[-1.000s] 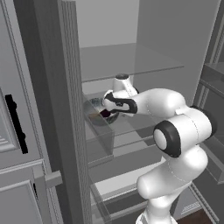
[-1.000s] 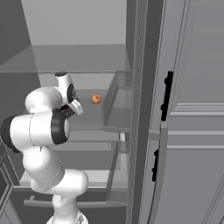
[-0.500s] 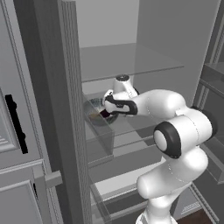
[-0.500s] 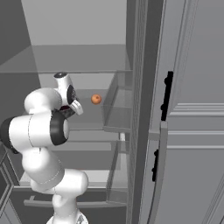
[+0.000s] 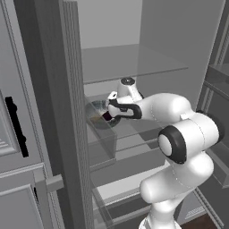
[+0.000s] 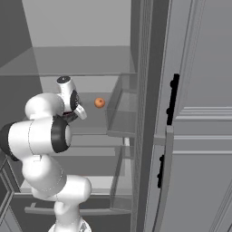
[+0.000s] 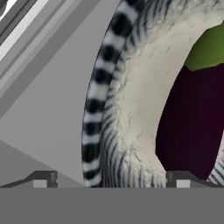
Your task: Pick the chicken drumstick and eggplant from their plates and place them in the bowl. Then put the bowl in the fridge.
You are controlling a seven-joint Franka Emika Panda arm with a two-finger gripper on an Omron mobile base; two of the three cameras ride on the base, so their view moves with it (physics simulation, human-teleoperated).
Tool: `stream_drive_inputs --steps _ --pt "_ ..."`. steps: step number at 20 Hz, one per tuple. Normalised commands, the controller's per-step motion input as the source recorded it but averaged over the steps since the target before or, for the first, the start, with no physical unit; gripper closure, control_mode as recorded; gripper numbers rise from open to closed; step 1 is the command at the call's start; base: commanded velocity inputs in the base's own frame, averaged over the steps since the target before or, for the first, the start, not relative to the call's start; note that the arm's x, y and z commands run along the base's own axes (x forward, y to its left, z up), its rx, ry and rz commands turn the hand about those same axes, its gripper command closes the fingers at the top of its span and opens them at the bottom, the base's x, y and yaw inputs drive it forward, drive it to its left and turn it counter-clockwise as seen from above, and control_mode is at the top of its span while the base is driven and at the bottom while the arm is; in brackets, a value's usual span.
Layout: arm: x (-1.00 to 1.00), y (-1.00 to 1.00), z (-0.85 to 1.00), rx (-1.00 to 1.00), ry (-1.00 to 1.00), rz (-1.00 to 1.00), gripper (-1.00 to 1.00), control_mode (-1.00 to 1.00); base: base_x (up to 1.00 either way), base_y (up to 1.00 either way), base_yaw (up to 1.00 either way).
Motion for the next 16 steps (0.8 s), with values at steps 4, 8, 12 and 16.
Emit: stream_drive_inputs --steps 4,8,12,16 --pt "-0.01 0.0 0.0 0.06 -0.08 0.01 -1.0 -1.0 0.0 0.0 0.0" --pt "-0.01 0.0 -0.06 0.06 -0.11 0.02 -1.0 -1.0 0.0 0.0 0.0" --pt "0.0 0.0 -0.01 0.06 -0.09 0.03 -1.0 -1.0 0.0 0.0 0.0" --pt "-0.09 -0.03 0.2 0.07 -0.11 0.04 -1.0 -1.0 0.0 0.0 0.0"
